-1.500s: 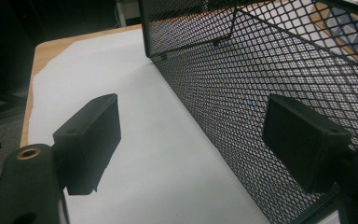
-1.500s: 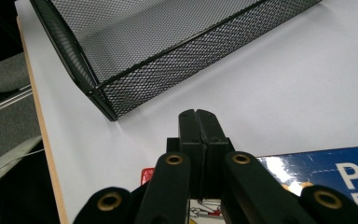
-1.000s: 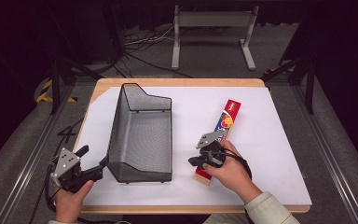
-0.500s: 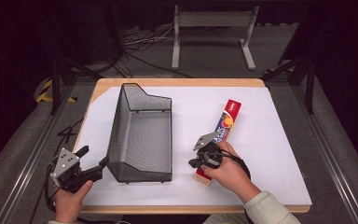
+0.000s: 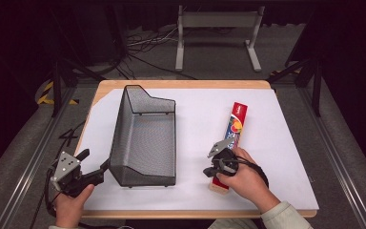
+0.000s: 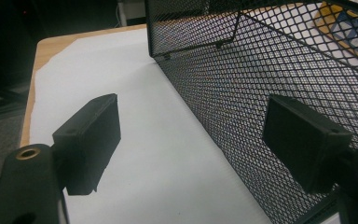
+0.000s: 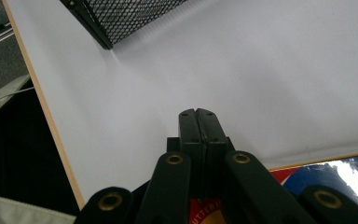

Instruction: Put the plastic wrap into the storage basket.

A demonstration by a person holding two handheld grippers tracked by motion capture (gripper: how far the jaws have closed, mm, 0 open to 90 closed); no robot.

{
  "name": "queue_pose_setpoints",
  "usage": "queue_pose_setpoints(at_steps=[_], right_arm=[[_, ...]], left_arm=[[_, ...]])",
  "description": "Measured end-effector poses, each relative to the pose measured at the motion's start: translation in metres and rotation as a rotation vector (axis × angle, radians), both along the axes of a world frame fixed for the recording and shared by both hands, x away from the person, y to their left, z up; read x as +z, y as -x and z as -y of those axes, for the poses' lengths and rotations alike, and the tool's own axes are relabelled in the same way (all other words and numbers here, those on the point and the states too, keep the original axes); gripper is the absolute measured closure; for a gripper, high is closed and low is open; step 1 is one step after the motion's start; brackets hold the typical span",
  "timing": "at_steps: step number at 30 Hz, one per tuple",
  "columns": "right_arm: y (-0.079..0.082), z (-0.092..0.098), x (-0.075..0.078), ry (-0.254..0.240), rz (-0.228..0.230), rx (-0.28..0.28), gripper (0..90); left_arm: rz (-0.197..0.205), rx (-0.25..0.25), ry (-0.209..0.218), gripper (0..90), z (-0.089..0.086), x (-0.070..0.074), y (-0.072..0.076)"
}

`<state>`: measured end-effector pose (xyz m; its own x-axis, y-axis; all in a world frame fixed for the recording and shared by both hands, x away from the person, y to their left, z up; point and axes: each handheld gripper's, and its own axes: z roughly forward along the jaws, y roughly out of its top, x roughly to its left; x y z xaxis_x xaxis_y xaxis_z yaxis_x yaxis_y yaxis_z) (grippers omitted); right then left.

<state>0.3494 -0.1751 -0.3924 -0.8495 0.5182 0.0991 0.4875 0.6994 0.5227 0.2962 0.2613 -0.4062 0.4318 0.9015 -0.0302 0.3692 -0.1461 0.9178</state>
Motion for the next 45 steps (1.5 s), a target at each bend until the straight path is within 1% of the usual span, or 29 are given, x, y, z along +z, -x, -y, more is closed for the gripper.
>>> queue_pose_setpoints(at_steps=[5, 7, 8, 9, 11, 12, 13, 14, 15, 16, 17, 19, 20, 21, 22, 24, 27, 29, 30, 32, 33, 35, 37, 39, 41, 43, 44, 45], right_arm=[[0.005, 0.014, -0.001, 0.008, -0.026, -0.02, 90.0], [0.006, 0.02, -0.001, -0.01, -0.035, -0.028, 90.0], [0.006, 0.022, 0.0, -0.012, -0.04, -0.033, 90.0], [0.007, 0.024, 0.001, 0.0, -0.044, -0.034, 90.0], [0.01, 0.03, 0.002, 0.053, -0.043, -0.053, 90.0], [0.01, 0.03, 0.002, 0.053, -0.043, -0.053, 90.0], [0.011, 0.033, 0.003, 0.039, -0.042, -0.052, 90.0], [0.011, 0.036, 0.004, 0.037, -0.046, -0.057, 90.0], [0.012, 0.039, 0.005, 0.055, -0.054, -0.069, 90.0], [0.013, 0.042, 0.006, 0.077, -0.052, -0.076, 90.0], [0.013, 0.044, 0.006, 0.086, -0.052, -0.084, 90.0], [0.013, 0.053, 0.008, 0.061, -0.071, -0.102, 90.0], [0.013, 0.056, 0.008, 0.067, -0.073, -0.108, 90.0], [0.013, 0.06, 0.01, 0.08, -0.064, -0.122, 90.0], [0.013, 0.064, 0.01, 0.078, -0.066, -0.135, 90.0], [0.013, 0.071, 0.01, 0.048, -0.078, -0.152, 90.0], [0.015, 0.08, 0.01, 0.057, -0.087, -0.181, 90.0], [0.016, 0.085, 0.01, 0.033, -0.089, -0.195, 90.0], [0.016, 0.085, 0.01, 0.033, -0.089, -0.195, 90.0], [0.017, 0.091, 0.012, 0.06, -0.091, -0.219, 90.0], [0.017, 0.094, 0.012, 0.06, -0.099, -0.233, 90.0], [0.017, 0.101, 0.012, 0.03, -0.118, -0.259, 90.0], [0.018, 0.107, 0.013, 0.051, -0.122, -0.28, 90.0], [0.019, 0.112, 0.013, 0.052, -0.121, -0.293, 90.0], [0.021, 0.119, 0.014, 0.043, -0.12, -0.319, 90.0], [0.022, 0.126, 0.015, 0.07, -0.115, -0.347, 90.0], [0.023, 0.13, 0.015, 0.073, -0.115, -0.367, 90.0], [0.024, 0.134, 0.016, 0.065, -0.117, -0.382, 90.0]], left_arm=[[-0.001, 0.007, 0.005, 20.1, 0.0, 0.0, -0.001], [-0.001, 0.007, 0.002, 20.1, 0.0, 0.0, -0.001], [-0.001, 0.008, 0.003, 20.1, 0.0, 0.0, -0.001], [-0.001, 0.01, 0.003, 20.1, 0.0, 0.0, -0.001], [0.0, 0.011, 0.001, 20.1, 0.0, -0.001, -0.002], [-0.003, 0.012, 0.0, 20.1, -0.001, -0.001, -0.002], [-0.003, 0.015, 0.002, 20.1, -0.001, -0.001, -0.002], [-0.004, 0.02, 0.004, 20.1, -0.002, -0.001, -0.002], [-0.004, 0.02, 0.002, 20.1, -0.002, -0.001, -0.002], [-0.006, 0.021, 0.002, 20.1, -0.002, -0.002, -0.002], [-0.008, 0.022, 0.002, 20.1, -0.002, -0.002, -0.002], [-0.012, 0.025, 0.003, 20.1, -0.003, -0.003, -0.002], [-0.011, 0.026, 0.008, 20.1, -0.004, -0.004, -0.003], [-0.011, 0.032, 0.014, 20.1, -0.005, -0.004, -0.003], [-0.011, 0.034, 0.017, 20.1, -0.006, -0.004, -0.003], [-0.015, 0.038, 0.023, 20.1, -0.007, -0.005, -0.003], [-0.018, 0.042, 0.03, 20.1, -0.009, -0.006, -0.004], [-0.02, 0.045, 0.033, 20.2, -0.008, -0.006, -0.005], [-0.02, 0.045, 0.033, 20.2, -0.008, -0.006, -0.005], [-0.018, 0.04, 0.03, 20.1, -0.007, -0.005, -0.006], [-0.017, 0.037, 0.029, 20.1, -0.006, -0.005, -0.007], [-0.013, 0.039, 0.022, 20.1, -0.004, -0.004, -0.009], [-0.008, 0.039, 0.024, 20.2, -0.004, -0.003, -0.01], [-0.005, 0.042, 0.026, 20.2, -0.003, -0.002, -0.011], [-0.005, 0.045, 0.029, 20.2, -0.004, -0.002, -0.012], [-0.005, 0.052, 0.033, 20.2, -0.004, -0.002, -0.013], [-0.004, 0.053, 0.035, 20.2, -0.004, -0.002, -0.013], [-0.006, 0.054, 0.035, 20.2, -0.004, -0.001, -0.013]])
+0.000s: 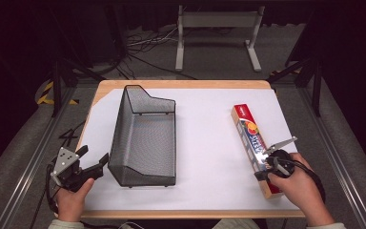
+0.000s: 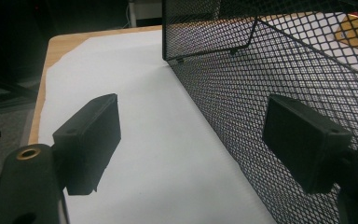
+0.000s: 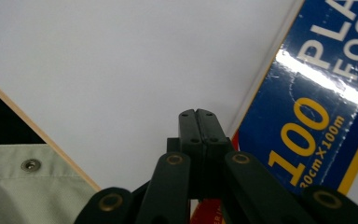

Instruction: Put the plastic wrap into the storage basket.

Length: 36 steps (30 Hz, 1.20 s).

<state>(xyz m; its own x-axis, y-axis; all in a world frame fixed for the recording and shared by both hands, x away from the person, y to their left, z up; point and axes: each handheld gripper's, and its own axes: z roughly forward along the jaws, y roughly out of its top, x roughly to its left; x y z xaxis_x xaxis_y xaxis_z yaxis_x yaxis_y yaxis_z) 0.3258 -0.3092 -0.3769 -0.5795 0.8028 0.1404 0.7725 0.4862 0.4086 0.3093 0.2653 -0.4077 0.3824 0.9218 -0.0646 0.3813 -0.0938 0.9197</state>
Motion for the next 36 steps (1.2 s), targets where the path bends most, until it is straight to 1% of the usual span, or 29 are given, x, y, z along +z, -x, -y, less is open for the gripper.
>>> queue_pose_setpoints(at_steps=[3, 7, 9, 10, 11, 12, 13, 14, 15, 16, 17, 18, 19, 20, 21, 23, 24, 28, 30, 31, 34, 36], right_arm=[[0.002, 0.007, 0.0, -0.02, 0.006, -0.025, 90.0], [0.004, 0.007, 0.0, -0.02, 0.024, -0.017, 90.0], [0.005, 0.007, 0.002, -0.05, 0.042, -0.013, 90.0], [0.006, 0.008, 0.005, -0.077, 0.059, -0.013, 89.8], [0.007, 0.008, 0.006, -0.089, 0.075, -0.013, 86.4], [0.008, 0.01, 0.009, -0.107, 0.111, -0.008, 82.5], [0.01, 0.01, 0.011, -0.117, 0.136, -0.008, 81.5], [0.011, 0.011, 0.012, -0.129, 0.15, -0.004, 80.1], [0.012, 0.012, 0.014, -0.153, 0.186, -0.003, 76.9], [0.014, 0.013, 0.016, -0.166, 0.219, -0.004, 74.6], [0.015, 0.015, 0.018, -0.18, 0.247, -0.006, 74.0], [0.016, 0.016, 0.021, -0.198, 0.274, -0.006, 70.6], [0.016, 0.016, 0.021, -0.198, 0.274, -0.006, 70.6], [0.017, 0.016, 0.023, -0.216, 0.308, -0.01, 66.7], [0.019, 0.017, 0.026, -0.241, 0.362, -0.019, 59.9], [0.02, 0.018, 0.028, -0.261, 0.43, -0.021, 51.9], [0.02, 0.018, 0.029, -0.269, 0.461, -0.032, 48.2], [0.018, 0.02, 0.033, -0.295, 0.524, -0.062, 44.1], [0.016, 0.02, 0.034, -0.322, 0.537, -0.079, 41.3], [0.015, 0.02, 0.034, -0.326, 0.542, -0.084, 40.4], [0.011, 0.021, 0.036, -0.304, 0.565, -0.113, 39.6], [0.008, 0.022, 0.039, -0.286, 0.571, -0.137, 39.6]], left_arm=[[0.001, 0.001, -0.001, 20.2, 0.001, 0.0, -0.001], [0.002, 0.003, -0.002, 20.2, 0.001, 0.0, -0.001], [0.002, 0.001, -0.002, 20.2, 0.001, 0.0, -0.001], [0.001, 0.001, -0.002, 20.2, 0.001, 0.0, -0.001], [-0.002, 0.001, 0.001, 20.2, 0.002, -0.001, -0.001], [-0.002, -0.001, -0.003, 20.2, 0.002, -0.001, -0.001], [-0.002, -0.001, -0.003, 20.2, 0.002, -0.001, -0.001], [0.0, -0.002, -0.004, 20.2, 0.002, -0.001, -0.002], [0.0, -0.002, -0.004, 20.2, 0.002, -0.001, -0.002], [-0.001, -0.003, -0.005, 20.2, 0.002, -0.001, -0.002], [-0.001, -0.003, -0.006, 20.2, 0.002, -0.001, -0.002], [0.001, -0.001, -0.004, 20.2, 0.002, -0.001, -0.002], [0.001, -0.001, -0.004, 20.3, 0.002, -0.001, -0.002], [0.001, 0.001, 0.0, 20.3, 0.002, -0.001, -0.003], [-0.001, -0.001, -0.003, 20.3, 0.001, -0.002, -0.003], [-0.004, -0.001, -0.005, 20.3, 0.002, -0.002, -0.003], [-0.004, -0.002, -0.004, 20.3, 0.002, -0.003, -0.003], [-0.002, 0.002, -0.005, 20.3, 0.001, -0.002, -0.001], [-0.002, 0.002, -0.002, 20.3, 0.001, -0.003, -0.001], [-0.002, 0.003, 0.001, 20.3, 0.001, -0.003, -0.001], [-0.001, 0.001, 0.001, 20.2, 0.001, -0.003, -0.001], [0.001, 0.0, 0.001, 20.2, 0.001, -0.003, -0.001]])
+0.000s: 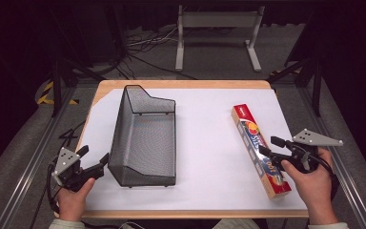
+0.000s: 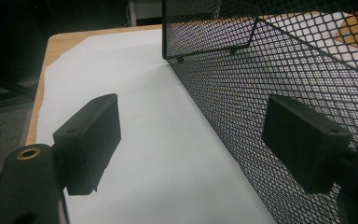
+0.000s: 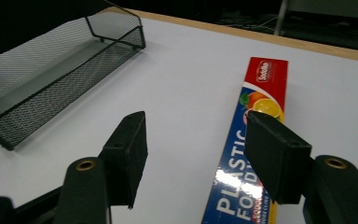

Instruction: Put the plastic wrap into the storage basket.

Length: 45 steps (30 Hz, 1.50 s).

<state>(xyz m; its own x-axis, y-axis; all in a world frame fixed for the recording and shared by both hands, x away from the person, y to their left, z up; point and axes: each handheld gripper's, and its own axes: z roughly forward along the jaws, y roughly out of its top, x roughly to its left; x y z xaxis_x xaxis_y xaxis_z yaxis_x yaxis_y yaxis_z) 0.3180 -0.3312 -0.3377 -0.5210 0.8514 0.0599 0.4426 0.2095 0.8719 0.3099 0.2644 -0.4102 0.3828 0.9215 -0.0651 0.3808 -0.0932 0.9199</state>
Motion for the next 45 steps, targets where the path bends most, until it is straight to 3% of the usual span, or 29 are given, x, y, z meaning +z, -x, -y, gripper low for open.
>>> queue_pose_setpoints(at_steps=[7, 16, 20, 26, 31, 34, 38, 39, 45], right_arm=[[-0.018, 0.006, 0.006, 0.024, 0.008, -0.056, 36.9], [-0.034, 0.006, 0.009, 0.037, 0.011, -0.063, 35.4], [-0.041, 0.004, 0.007, 0.061, -0.014, -0.114, 22.1], [-0.054, 0.0, -0.008, 0.078, -0.09, -0.138, 19.8], [-0.063, -0.004, -0.023, 0.105, -0.183, -0.14, 18.6], [-0.065, -0.006, -0.028, 0.097, -0.206, -0.134, 18.6], [-0.069, -0.007, -0.038, 0.134, -0.257, -0.15, 17.7], [-0.072, -0.008, -0.043, 0.147, -0.298, -0.159, 17.6], [-0.076, -0.01, -0.053, 0.188, -0.36, -0.171, 16.8]], left_arm=[[0.0, 0.001, 0.008, 20.2, -0.001, 0.0, -0.001], [0.0, -0.001, 0.004, 20.2, -0.001, 0.0, -0.001], [0.0, -0.001, 0.003, 20.2, 0.0, 0.0, -0.002], [0.001, -0.003, 0.002, 20.2, 0.0, 0.0, -0.002], [-0.001, -0.005, 0.005, 20.1, 0.0, 0.0, -0.002], [-0.002, -0.007, 0.003, 20.2, 0.0, 0.0, -0.002], [0.0, -0.005, 0.005, 20.1, 0.001, 0.0, -0.001], [-0.001, -0.005, 0.003, 20.2, 0.001, 0.0, -0.001], [-0.002, -0.005, 0.003, 20.1, 0.001, 0.0, -0.002]])
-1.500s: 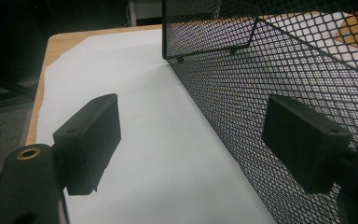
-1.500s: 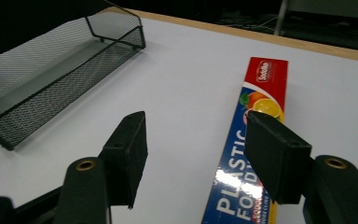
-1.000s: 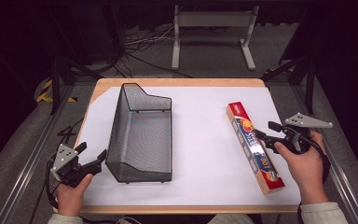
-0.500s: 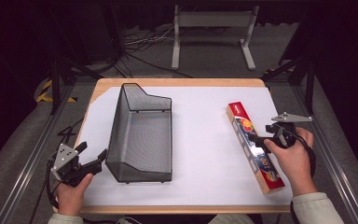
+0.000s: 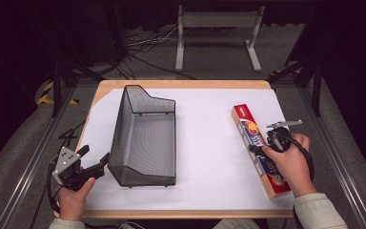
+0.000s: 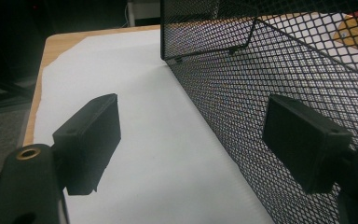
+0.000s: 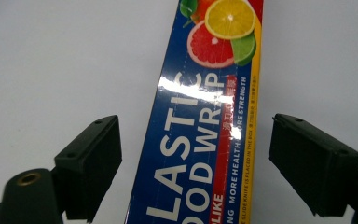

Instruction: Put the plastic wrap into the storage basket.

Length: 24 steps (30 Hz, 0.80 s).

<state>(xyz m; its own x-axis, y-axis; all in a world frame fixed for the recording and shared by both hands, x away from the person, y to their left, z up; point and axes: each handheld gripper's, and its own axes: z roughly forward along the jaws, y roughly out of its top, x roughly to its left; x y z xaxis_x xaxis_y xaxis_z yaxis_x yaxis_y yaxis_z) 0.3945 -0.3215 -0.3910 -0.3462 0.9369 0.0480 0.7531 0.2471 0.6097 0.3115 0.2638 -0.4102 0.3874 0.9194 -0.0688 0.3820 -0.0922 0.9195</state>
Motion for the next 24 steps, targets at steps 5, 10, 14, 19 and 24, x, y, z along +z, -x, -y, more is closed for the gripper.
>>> queue_pose_setpoints(at_steps=[5, 10, 14, 19, 24], right_arm=[[-0.004, -0.003, -0.008, 0.009, -0.073, -0.016, 17.7], [-0.005, -0.006, -0.013, 0.039, -0.107, -0.042, 22.6], [-0.005, -0.008, -0.017, 0.064, -0.148, -0.058, 28.4], [-0.004, -0.012, -0.017, 0.088, -0.169, -0.096, 35.8], [-0.002, -0.016, -0.015, 0.101, -0.162, -0.144, 39.1]], left_arm=[[0.0, 0.0, -0.001, 20.1, 0.0, 0.0, 0.0], [-0.002, 0.001, -0.001, 20.1, 0.0, -0.001, -0.001], [0.0, 0.002, 0.001, 20.1, -0.001, -0.001, -0.001], [-0.002, 0.002, -0.002, 20.1, -0.002, -0.001, -0.001], [-0.001, 0.008, 0.003, 20.1, -0.002, -0.001, 0.0]])
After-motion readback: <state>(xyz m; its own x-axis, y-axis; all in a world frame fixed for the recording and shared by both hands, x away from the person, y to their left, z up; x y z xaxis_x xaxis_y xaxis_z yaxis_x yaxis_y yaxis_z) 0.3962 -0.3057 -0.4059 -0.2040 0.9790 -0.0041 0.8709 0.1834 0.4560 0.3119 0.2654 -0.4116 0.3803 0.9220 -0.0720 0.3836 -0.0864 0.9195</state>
